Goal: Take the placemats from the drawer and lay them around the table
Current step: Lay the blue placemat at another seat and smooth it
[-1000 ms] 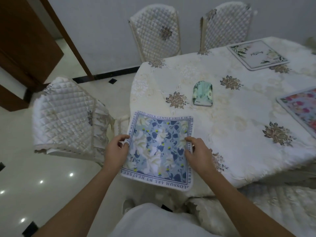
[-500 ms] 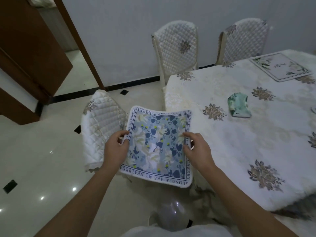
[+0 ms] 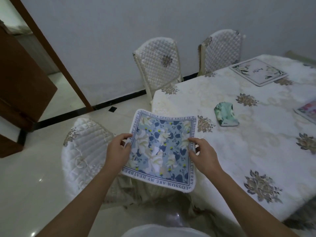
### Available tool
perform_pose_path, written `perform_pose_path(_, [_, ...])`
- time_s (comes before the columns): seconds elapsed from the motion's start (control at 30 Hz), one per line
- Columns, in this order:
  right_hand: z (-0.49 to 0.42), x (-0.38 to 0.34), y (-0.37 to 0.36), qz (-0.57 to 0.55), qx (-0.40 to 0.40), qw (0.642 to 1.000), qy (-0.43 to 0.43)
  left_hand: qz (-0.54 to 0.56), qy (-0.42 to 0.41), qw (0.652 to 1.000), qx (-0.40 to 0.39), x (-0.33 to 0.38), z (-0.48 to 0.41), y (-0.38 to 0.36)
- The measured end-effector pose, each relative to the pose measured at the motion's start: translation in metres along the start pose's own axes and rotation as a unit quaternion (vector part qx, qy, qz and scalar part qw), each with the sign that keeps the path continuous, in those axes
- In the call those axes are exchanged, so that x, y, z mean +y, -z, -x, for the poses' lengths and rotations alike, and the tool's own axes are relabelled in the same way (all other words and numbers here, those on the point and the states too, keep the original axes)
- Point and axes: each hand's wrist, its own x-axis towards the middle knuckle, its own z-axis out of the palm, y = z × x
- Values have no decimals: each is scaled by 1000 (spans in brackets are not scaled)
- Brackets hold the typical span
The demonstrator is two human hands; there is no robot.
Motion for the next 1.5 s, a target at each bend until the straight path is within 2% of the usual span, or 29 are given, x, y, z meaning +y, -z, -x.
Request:
perform_pose_path(0.2, [-16,28,13,19,3,998,-53,-12,-41,998,-41,14,-40,-36])
perform_pose_path(0.53, [-47,58,-6,27,81,978,-192,-35,-132,972,-192,21,-167,-126])
perform_pose_path(0.63, [-55,70,-25,47,73,970,-226,-47,-159,959,-231,18,-204,-163])
perform_pose_path(0.73, [-56,83,-42,81,36,962,-258,-88,-150,952,-254,0,-228,-195])
perform_pose_path(0.87, [-49,85,-53,111,17,953,-282,-109,-184,936,-281,-22,-235,-203])
perform_pose_path(1.03, [-50,76,-58,96,17,951,-294,-95,-199,930,-294,-16,-236,-202])
perform_pose_path(1.17, [-63,77,-54,125,34,957,-261,-104,-222,921,-303,-5,-250,-214])
perform_pose_path(1.27, [-82,79,-52,152,46,961,-227,-183,-265,885,-335,-4,-252,-224])
perform_pose_path(1.37, [-102,79,-51,161,57,965,-198,-246,-319,853,-332,-4,-249,-232])
perform_pose_path(1.5, [-119,86,-48,201,62,959,-189,-262,-362,826,-344,12,-244,-254])
